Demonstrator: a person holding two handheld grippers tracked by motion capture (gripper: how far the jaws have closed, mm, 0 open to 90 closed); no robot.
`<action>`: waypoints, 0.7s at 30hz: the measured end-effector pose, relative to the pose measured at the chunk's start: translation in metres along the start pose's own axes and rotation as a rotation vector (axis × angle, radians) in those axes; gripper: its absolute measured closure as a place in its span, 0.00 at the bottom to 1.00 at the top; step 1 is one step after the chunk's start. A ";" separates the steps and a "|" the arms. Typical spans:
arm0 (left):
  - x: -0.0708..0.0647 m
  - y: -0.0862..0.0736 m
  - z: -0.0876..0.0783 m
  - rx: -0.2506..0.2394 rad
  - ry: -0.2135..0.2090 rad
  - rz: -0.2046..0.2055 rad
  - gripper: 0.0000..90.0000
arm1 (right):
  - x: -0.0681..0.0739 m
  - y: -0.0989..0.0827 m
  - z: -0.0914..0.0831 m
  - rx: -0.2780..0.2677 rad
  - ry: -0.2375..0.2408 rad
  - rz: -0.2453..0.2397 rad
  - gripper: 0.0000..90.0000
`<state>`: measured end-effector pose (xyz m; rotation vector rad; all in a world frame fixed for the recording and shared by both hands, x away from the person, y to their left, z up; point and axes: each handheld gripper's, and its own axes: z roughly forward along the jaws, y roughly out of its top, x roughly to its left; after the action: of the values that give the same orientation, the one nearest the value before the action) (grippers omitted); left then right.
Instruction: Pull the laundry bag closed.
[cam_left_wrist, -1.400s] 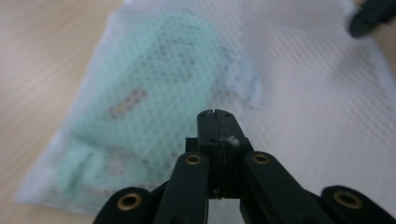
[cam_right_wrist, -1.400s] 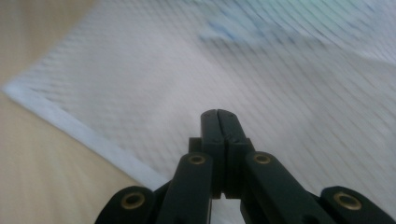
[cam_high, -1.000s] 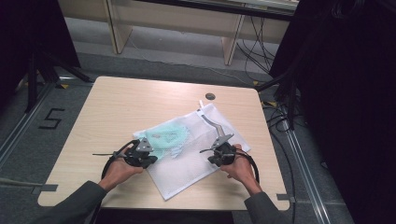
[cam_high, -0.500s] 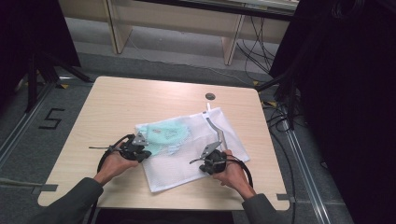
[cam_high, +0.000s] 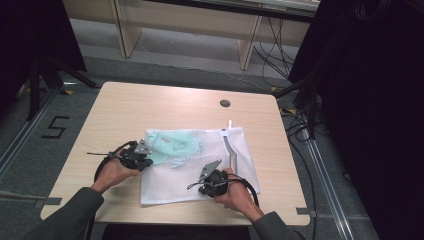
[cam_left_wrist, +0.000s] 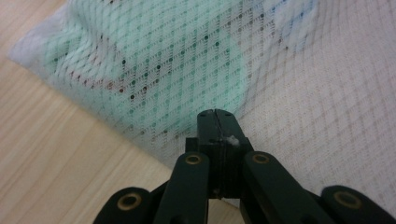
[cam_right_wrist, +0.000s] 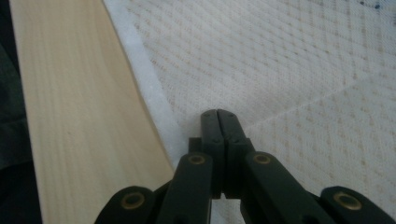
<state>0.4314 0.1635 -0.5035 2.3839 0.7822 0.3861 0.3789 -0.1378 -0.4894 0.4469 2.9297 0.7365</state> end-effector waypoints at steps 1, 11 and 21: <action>0.004 -0.002 -0.002 0.001 -0.004 -0.010 1.00 | 0.002 0.002 0.001 0.000 0.002 -0.009 1.00; 0.009 -0.010 -0.007 0.004 0.018 -0.032 1.00 | 0.013 0.016 0.010 -0.006 0.048 -0.026 1.00; 0.005 -0.010 -0.009 0.003 0.048 -0.046 1.00 | 0.006 0.009 -0.004 -0.049 0.037 -0.019 1.00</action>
<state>0.4266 0.1774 -0.5021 2.3627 0.8582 0.4257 0.3753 -0.1302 -0.4813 0.4050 2.9385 0.8216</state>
